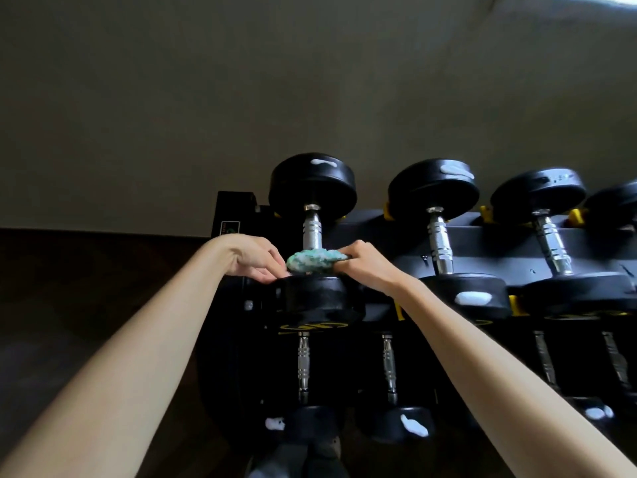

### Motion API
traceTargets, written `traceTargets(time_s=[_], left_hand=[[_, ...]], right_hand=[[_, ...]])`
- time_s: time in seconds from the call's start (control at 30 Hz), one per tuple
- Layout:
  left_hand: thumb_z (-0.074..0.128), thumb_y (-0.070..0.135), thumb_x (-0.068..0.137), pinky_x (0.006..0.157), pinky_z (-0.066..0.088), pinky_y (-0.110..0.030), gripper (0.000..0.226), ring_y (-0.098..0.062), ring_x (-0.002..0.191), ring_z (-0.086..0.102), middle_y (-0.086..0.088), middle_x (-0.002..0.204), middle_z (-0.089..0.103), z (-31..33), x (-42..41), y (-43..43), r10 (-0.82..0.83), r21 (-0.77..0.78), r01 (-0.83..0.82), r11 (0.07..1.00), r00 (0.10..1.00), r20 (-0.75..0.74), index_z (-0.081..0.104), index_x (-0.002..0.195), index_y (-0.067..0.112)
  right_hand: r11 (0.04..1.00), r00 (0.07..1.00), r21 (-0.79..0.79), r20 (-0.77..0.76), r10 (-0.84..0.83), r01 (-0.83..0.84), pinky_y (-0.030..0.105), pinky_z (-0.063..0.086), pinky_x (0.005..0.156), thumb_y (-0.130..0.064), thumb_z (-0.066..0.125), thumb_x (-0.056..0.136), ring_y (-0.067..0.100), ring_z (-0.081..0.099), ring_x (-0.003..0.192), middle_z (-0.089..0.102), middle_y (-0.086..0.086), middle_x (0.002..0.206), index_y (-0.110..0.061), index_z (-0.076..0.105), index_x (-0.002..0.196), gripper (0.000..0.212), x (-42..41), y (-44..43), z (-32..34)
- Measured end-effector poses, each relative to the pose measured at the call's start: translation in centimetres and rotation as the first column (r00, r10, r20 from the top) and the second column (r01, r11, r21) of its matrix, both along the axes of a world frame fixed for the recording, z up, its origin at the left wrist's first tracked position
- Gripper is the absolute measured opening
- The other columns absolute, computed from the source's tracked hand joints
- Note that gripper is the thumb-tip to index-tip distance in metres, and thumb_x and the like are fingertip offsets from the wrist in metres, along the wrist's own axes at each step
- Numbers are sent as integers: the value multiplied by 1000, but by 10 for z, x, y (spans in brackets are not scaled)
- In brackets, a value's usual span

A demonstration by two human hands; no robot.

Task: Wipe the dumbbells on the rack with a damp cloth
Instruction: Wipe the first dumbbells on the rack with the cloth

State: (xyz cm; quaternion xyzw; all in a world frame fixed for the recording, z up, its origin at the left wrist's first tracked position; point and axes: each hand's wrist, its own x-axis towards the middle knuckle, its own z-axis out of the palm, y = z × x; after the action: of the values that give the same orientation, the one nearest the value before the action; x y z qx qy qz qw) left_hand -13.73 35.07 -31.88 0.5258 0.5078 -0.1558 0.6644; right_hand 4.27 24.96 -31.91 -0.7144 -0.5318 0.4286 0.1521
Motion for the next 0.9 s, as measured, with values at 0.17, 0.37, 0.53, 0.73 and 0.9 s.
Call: traceTargets(time_s=[0.17,0.37,0.53,0.73,0.9], left_hand=[[57,-9,86,71,52,-17,14,-11,84,58,-9,93,60,6,-8,-10,145,5,-145,989,989,30,56,90,4],[50,-17,86,89,48,-26,30,-17,94,57,-18,110,56,1,-21,-15,295,-44,-292,955,952,81,53,113,-4],[48,-20,85,66,55,-17,24,-15,83,60,-13,87,62,1,-19,-12,292,-46,-290,956,955,49,58,84,1],[51,-19,84,58,56,-23,53,-21,82,60,-22,119,53,-3,-17,-5,323,-56,-321,945,946,32,41,130,5],[51,-16,86,69,57,-27,94,-20,75,63,-26,147,26,1,-9,-2,214,59,-218,974,975,68,0,149,31]], right_hand=[[984,976,-103,149,157,-142,28,28,51,-15,53,82,20,42,64,43,0,59,-18,46,55,29,-12,12,18],[926,867,-105,324,378,-364,29,38,72,-6,51,82,21,51,86,58,5,93,-14,69,108,32,-20,22,30],[856,810,-44,301,503,-516,27,44,85,13,47,75,27,55,102,53,11,100,-9,70,109,47,-29,44,1],[825,694,95,600,399,-557,35,42,79,-6,50,89,28,44,113,42,9,115,-25,66,117,37,-42,80,-9],[805,597,126,737,316,-580,35,42,74,-9,43,92,29,48,111,43,9,124,-24,60,124,39,-31,90,-5]])
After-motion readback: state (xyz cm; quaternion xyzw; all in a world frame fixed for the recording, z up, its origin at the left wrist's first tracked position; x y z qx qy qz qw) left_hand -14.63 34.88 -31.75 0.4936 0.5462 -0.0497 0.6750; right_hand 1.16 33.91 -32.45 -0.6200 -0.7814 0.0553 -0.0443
